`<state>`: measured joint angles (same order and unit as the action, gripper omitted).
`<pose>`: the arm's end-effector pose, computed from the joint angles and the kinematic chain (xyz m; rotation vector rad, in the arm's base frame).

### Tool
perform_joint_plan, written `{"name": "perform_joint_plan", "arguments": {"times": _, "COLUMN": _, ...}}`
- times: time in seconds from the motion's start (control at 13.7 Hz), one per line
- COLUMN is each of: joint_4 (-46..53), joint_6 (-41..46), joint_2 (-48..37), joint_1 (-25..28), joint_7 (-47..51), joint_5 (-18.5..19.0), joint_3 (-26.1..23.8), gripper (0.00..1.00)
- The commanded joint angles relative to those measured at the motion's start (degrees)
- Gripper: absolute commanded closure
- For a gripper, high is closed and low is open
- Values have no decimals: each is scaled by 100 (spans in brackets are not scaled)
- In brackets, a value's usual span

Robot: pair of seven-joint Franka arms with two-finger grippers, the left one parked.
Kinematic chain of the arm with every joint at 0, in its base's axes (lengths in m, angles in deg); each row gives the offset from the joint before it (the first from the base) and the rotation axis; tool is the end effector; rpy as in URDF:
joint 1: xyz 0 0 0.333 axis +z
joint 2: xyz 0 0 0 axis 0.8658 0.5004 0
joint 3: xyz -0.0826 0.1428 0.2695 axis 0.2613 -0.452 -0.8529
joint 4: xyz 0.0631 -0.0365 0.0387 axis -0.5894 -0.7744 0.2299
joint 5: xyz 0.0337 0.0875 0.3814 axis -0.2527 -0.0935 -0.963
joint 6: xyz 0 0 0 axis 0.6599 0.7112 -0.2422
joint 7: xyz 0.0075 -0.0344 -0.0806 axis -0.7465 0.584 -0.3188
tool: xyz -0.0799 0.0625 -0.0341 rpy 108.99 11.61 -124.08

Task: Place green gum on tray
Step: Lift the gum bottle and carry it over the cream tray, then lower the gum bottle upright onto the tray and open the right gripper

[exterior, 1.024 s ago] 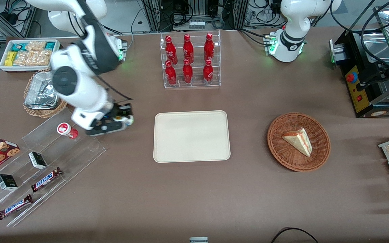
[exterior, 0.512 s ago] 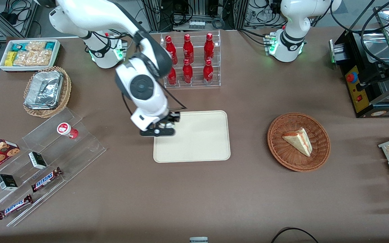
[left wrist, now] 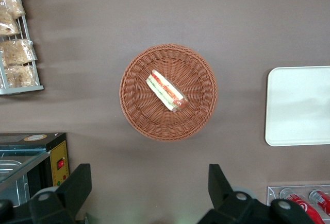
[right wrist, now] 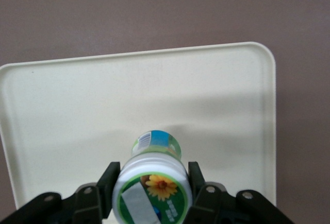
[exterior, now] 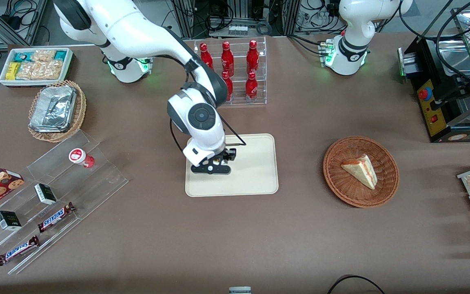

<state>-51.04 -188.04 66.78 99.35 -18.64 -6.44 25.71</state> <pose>0.5420 0.4512 0.2945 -3.1161 0.1394 0.0036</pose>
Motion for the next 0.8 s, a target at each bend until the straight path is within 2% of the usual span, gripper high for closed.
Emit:
{"name": "perform_joint_plan", "arguments": {"times": 0.0, "joint_4": 333, "joint_6": -137, "joint_2": 319, "joint_1": 105, "joint_7": 280, "joint_5": 88, "joint_3": 59, "gripper": 100}}
{"name": "perform_joint_plan", "arguments": {"times": 0.22, "joint_4": 324, "joint_6": -401, "joint_2": 521, "joint_1": 306, "joint_7": 571, "joint_5": 158, "joint_3": 94, "gripper": 100}}
{"name": "perform_joint_plan", "arguments": {"times": 0.73, "joint_4": 333, "joint_6": -639, "joint_2": 794, "joint_1": 342, "joint_7": 624, "joint_5": 360, "joint_3": 103, "gripper": 100}}
